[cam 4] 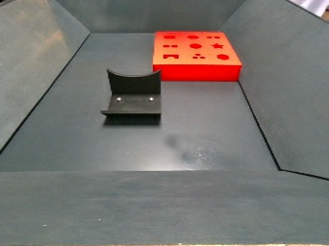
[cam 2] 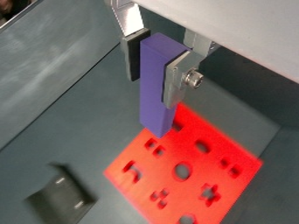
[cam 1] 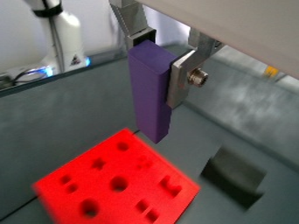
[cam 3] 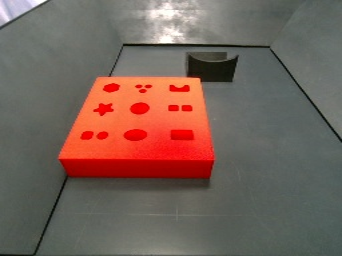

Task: Pick up the rectangle object. Move up. Place the rectangle object on the fixture. Regrasp the rectangle object. Move to above the board. Insert the rectangle object.
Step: Move to above the board, then insert the rectangle object.

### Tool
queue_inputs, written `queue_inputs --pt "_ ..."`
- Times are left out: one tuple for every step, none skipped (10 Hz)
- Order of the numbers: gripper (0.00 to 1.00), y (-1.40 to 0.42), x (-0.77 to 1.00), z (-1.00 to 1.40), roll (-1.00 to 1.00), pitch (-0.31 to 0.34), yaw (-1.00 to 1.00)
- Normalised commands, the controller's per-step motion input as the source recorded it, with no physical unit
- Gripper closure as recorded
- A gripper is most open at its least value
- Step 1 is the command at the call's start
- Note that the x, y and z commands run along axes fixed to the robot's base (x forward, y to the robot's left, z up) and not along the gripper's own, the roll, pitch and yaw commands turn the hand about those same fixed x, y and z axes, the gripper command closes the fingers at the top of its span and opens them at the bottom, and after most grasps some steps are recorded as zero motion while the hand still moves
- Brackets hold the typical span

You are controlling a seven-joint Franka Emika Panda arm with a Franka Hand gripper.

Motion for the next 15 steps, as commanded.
queue_inputs --pt "1.0 -0.01 -0.09 -0.01 -0.84 -0.112 0.0" --pt "1.0 0.0 -0.07 0.0 -0.62 -0.094 -0.01" --pt "1.0 0.01 -0.05 -0.01 -0.38 -0.066 0.0" --pt "1.0 0.01 -0.04 -0.01 -0.25 -0.048 -0.01" --pt "1.0 0.0 0.0 0.0 0.0 0.02 0.0" --pt "1.0 0.0 0.0 -0.03 0.0 0.0 0.0" --pt "1.0 -0.01 0.0 -0.29 0.0 -0.04 0.02" --pt "1.0 -0.23 -0.16 -0.4 0.0 -0.101 0.06" --pt "1.0 -0.26 -0.2 -0.42 0.0 -0.139 0.07" --pt "1.0 -0.35 -0.25 -0.39 0.0 -0.203 0.09" --pt "1.0 -0.36 -0.05 -0.4 0.0 -0.199 0.05" --pt "1.0 -0.31 0.0 -0.45 0.0 -0.199 0.04" --pt "1.0 -0.3 0.0 -0.47 0.0 -0.224 0.07" --pt "1.0 -0.13 0.09 -0.55 0.0 -0.164 0.06" --pt "1.0 0.05 0.0 -0.65 0.08 -0.146 0.05"
